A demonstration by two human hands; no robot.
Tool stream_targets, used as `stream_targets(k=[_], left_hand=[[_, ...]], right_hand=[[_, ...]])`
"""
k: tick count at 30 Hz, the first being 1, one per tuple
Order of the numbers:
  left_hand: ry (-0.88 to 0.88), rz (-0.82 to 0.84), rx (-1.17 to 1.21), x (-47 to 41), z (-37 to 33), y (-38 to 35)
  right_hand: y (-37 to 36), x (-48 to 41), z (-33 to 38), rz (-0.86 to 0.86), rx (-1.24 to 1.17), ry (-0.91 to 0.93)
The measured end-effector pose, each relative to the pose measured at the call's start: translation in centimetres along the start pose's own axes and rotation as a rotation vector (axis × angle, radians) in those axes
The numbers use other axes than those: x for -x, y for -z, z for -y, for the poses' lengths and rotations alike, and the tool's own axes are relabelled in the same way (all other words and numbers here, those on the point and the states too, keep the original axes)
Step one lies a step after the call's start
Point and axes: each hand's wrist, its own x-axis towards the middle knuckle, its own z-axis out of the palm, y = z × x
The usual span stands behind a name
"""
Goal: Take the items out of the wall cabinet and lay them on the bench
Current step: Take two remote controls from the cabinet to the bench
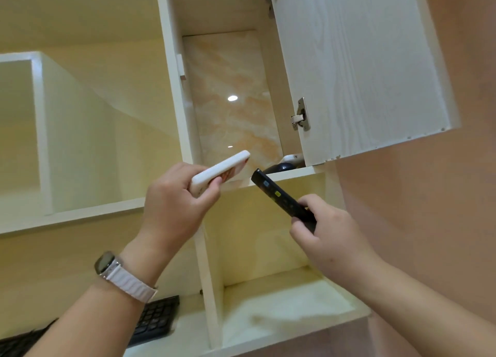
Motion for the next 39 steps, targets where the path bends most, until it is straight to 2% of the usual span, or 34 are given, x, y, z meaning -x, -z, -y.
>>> stream_targets(k=[3,7,17,24,31,36,39], left_hand=[[-0.024,-0.120,0.166,2.1,0.1,0.1],[0.020,-0.120,0.361,5.3,0.5,-0.2],[0.590,0.180,0.923,17.5,0.1,-2.6],[0.840,0.486,1.231,26.2,-3.1,-3.7],[1.163,0.848,1.477,32.9,-10.0,-1.5],[1.263,1.175,1.652,36.0,-15.3,2.7],[1.254,1.339,1.763,37.4,-18.2,5.8]], right_hand=[[0.1,1.5,1.3,-0.040,-0.034,-0.046],[-0.6,4.2,2.8,-0.078,-0.048,-0.158],[-4.1,14.4,5.3,-0.150,0.105,-0.534],[-4.1,22.1,7.2,-0.226,0.281,-0.776],[-1.6,30.7,10.9,-0.334,0.424,-1.000],[1.1,36.7,14.6,-0.445,0.503,-1.105],[2.9,40.2,17.6,-0.525,0.521,-1.159]])
